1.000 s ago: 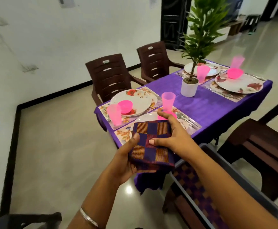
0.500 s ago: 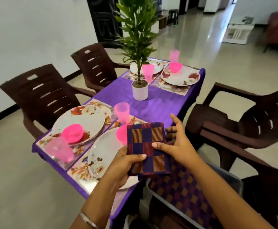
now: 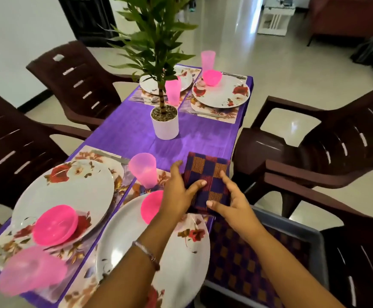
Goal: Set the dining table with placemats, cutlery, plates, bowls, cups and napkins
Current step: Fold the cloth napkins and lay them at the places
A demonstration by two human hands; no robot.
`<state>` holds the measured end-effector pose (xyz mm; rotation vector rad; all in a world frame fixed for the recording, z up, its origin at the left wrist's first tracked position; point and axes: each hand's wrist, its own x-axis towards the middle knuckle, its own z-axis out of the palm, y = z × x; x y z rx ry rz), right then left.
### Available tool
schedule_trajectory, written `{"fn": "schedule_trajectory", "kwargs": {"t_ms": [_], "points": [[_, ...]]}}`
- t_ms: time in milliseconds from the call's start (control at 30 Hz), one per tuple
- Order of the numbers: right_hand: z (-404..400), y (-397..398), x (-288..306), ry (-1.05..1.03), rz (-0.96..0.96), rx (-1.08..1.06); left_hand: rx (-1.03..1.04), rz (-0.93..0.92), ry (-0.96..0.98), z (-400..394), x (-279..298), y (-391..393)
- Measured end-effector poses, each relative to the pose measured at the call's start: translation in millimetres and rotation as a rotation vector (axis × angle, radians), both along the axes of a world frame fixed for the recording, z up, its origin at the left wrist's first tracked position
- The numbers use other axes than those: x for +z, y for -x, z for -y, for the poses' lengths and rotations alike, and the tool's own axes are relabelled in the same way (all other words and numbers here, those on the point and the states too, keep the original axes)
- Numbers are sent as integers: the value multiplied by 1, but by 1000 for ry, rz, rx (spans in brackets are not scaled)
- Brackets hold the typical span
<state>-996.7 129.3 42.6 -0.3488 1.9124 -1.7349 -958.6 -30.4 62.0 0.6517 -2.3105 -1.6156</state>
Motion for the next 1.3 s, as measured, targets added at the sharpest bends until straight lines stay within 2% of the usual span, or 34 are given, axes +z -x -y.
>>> {"fn": "schedule_trajectory", "kwargs": {"t_ms": [167,367,467,533,633,733,833,933,1000,1100,1200,1300], "points": [[33,67,-24,-267,-215,-99,-174,105,225,28,-25,78],[58,115,-63,-487,-225,-84,-242,210,343,49,-66,129],[54,113,-76,-789,-251,-22,-242,347,515,51,-78,136],[53,112,-78,-949,-351,-50,-256,354,644,48,-85,146],[60,120,-80,-884,-545,-169,-384,272,784,38,-97,165],[67,146,-92,-847,-668,-78,-468,319,856,30,-113,183],[62,165,-114,-883,-637,70,-425,421,840,31,-136,188],[57,169,-130,-848,-589,96,-260,413,794,31,-145,186],[58,167,-130,-819,-593,65,-173,293,697,36,-142,188],[63,165,-125,-742,-568,6,-163,54,442,49,-133,201],[70,169,-121,-711,-532,-42,-198,-1,449,56,-129,213],[75,174,-124,-803,-518,-23,-225,90,594,51,-136,214]]}}
